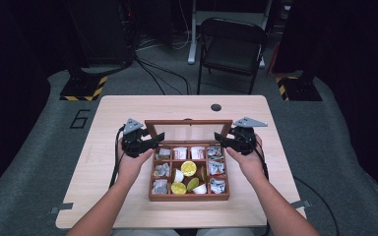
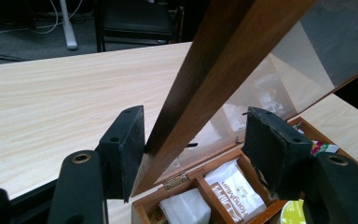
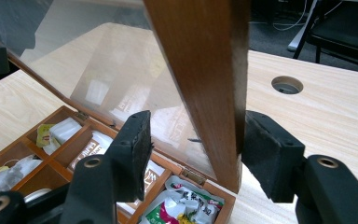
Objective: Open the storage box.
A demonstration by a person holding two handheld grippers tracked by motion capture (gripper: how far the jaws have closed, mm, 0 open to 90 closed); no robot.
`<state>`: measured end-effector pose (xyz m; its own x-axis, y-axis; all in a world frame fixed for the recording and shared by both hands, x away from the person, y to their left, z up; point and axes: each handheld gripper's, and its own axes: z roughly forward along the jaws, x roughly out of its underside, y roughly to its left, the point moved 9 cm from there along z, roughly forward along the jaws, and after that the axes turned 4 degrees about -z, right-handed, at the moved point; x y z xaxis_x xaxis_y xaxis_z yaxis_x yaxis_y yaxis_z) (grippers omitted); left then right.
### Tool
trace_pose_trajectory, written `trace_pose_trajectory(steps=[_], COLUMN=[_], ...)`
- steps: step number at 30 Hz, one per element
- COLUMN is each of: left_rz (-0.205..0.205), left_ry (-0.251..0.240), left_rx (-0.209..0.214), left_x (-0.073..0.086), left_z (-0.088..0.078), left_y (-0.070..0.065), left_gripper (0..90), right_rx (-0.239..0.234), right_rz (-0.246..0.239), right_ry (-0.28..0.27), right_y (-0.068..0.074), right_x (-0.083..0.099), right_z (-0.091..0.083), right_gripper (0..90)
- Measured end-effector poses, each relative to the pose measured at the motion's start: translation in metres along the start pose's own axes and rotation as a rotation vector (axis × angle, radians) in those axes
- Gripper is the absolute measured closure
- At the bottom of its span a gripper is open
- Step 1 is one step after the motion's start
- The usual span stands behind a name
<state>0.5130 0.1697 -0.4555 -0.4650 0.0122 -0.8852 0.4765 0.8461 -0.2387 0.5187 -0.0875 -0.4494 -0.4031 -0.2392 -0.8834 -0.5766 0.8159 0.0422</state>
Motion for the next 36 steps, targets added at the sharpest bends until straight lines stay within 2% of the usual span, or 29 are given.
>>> trace_pose_trajectory(steps=[4,16,24,32,36], left_rz=[-0.003,-0.014,-0.022,-0.016,-0.027], left_ry=[0.002,0.003,0.013,0.008,0.02], left_rx=[0.001,0.0,-0.004,-0.009,-0.014], left_x=[0.001,0.004,0.006,0.008,0.011], left_z=[0.002,0.01,0.015,0.019,0.023], left_y=[0.001,0.005,0.008,0.01,0.011], left_gripper=[38.4,38.3,38.4,38.3,38.3], right_rx=[-0.003,-0.004,0.009,0.018,0.016], right_rz=[0.021,0.021,0.036,0.021,0.026], right_ry=[-0.001,0.017,0.051,0.056,0.06], right_y=[-0.001,-0.005,-0.011,-0.013,-0.014], right_x=[0.0,0.004,0.017,0.02,0.021], right_z=[0.002,0.011,0.021,0.027,0.029], right_gripper=[42.7,41.7,42.9,46.7,46.4])
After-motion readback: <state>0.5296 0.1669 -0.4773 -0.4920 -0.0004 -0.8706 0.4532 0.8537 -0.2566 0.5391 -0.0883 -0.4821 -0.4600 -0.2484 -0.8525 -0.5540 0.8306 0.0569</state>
